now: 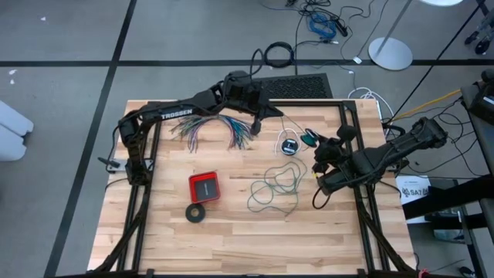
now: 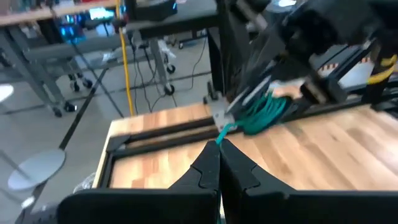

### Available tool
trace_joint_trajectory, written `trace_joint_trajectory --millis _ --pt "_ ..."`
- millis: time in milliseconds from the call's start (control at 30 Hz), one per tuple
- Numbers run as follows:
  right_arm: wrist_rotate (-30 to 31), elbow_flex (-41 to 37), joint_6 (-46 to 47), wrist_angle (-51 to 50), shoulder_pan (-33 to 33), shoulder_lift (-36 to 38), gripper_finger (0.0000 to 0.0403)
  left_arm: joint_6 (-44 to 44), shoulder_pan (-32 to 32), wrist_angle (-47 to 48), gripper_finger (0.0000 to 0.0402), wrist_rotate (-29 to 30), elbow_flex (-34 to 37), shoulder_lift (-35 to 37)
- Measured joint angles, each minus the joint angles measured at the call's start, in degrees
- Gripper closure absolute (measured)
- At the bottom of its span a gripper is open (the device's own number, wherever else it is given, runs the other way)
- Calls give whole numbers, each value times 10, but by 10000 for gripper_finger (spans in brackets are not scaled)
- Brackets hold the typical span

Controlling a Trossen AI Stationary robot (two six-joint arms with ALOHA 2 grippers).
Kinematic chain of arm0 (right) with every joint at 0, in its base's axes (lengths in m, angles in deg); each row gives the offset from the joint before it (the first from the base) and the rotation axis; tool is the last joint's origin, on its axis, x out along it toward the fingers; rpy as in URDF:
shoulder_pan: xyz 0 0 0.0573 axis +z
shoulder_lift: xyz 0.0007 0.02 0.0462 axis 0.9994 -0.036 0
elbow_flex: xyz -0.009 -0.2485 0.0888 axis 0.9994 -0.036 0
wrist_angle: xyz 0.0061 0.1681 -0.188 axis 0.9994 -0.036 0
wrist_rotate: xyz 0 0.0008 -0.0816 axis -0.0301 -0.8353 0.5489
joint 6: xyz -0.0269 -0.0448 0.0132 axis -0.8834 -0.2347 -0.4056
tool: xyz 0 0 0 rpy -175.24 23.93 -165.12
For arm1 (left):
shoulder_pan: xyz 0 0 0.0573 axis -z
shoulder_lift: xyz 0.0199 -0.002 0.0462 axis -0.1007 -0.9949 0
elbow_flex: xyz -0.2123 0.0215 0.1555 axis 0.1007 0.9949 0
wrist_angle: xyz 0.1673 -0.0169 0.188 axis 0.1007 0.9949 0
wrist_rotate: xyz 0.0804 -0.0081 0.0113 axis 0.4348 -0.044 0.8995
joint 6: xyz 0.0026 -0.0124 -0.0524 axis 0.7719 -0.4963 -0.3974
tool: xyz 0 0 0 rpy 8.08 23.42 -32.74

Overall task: Coil cords
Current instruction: Coil the green wire onto the spool

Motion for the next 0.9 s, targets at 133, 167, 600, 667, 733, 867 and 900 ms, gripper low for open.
trace_joint_trajectory --millis 133,167,600,667,733,867,900 --pt "14 0 -23 34 0 0 403 -1 18 -20 401 9 0 0" --pt "16 0 -34 44 -2 0 403 -1 23 -24 402 12 0 0" --pt "48 0 -75 120 -35 0 403 0 83 -55 402 47 0 0" --pt "61 0 -73 126 -39 0 403 0 91 -55 402 50 0 0" --pt "74 0 -73 136 -41 0 403 0 100 -55 401 62 0 -1" --pt "96 0 -72 152 -45 0 403 0 112 -63 402 87 0 -10" --pt "101 0 -72 159 -46 0 403 0 116 -75 401 96 -1 -15"
